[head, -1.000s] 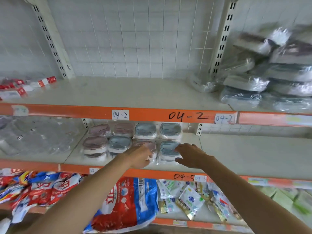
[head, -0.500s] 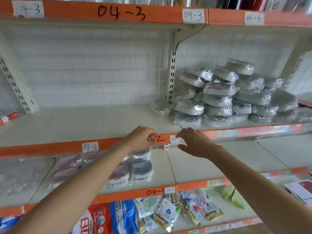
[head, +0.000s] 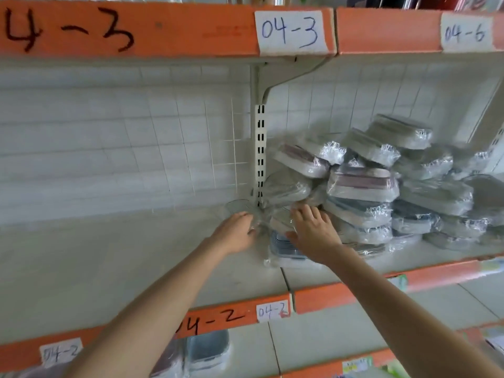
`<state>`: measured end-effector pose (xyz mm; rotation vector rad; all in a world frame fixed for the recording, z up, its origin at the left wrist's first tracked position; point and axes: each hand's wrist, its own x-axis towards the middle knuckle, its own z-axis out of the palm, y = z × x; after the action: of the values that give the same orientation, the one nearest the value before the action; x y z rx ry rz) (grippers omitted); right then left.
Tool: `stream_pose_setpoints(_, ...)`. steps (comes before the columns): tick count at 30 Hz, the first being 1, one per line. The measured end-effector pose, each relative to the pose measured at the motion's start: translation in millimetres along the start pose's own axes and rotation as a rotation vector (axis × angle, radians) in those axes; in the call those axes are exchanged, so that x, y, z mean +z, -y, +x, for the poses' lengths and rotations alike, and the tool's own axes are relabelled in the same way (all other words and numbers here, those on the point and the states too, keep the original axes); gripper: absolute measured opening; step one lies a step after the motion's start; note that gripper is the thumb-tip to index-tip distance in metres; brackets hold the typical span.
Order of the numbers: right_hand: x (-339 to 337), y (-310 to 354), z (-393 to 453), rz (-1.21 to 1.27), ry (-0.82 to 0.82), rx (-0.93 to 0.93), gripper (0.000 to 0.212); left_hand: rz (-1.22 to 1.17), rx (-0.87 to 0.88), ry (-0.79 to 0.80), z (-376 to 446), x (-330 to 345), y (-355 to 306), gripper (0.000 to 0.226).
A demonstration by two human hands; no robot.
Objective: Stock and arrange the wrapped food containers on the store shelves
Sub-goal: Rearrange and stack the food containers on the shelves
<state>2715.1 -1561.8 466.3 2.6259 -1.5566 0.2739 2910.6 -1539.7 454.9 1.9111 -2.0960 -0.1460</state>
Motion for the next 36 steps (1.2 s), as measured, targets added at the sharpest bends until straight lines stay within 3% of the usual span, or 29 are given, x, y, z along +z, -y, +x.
stream_pose_setpoints(3,11,1,4,-0.001,-0.044,0.014,0.046,-0.014,-0.012,0.031,19,5,18,0.032)
stream_pose_setpoints(7,0,6,12,0.079,0.051,0.1,0.047,0.023,0.003,0.125,35,12,32,0.06)
stream_pose_setpoints(10,-6,9,14,0.076,0.054,0.112,0.05,0.093,-0.002,0.141,38,17,39,0.066)
stream_pose_setpoints(18,1,67,25,0.045,-0.04,-0.029,0.063,0.243,-0.162,-0.041,-4,-12,93,0.057)
stream_pose_setpoints(23,14,117,45,0.108,0.041,-0.167,0.063,0.332,-0.321,0.018,-67,-55,154,0.071)
stream_pose_setpoints(29,45,154,60,0.203,0.265,-0.286,0.081,0.283,-0.259,-0.009,-133,-71,187,0.056)
stream_pose_setpoints(32,55,165,64,0.148,0.257,-0.27,0.086,0.25,-0.243,-0.064,-143,-70,193,0.06)
stream_pose_setpoints(36,61,172,62,0.141,0.145,-0.256,0.077,0.055,-0.347,-0.009,-145,-59,199,0.068)
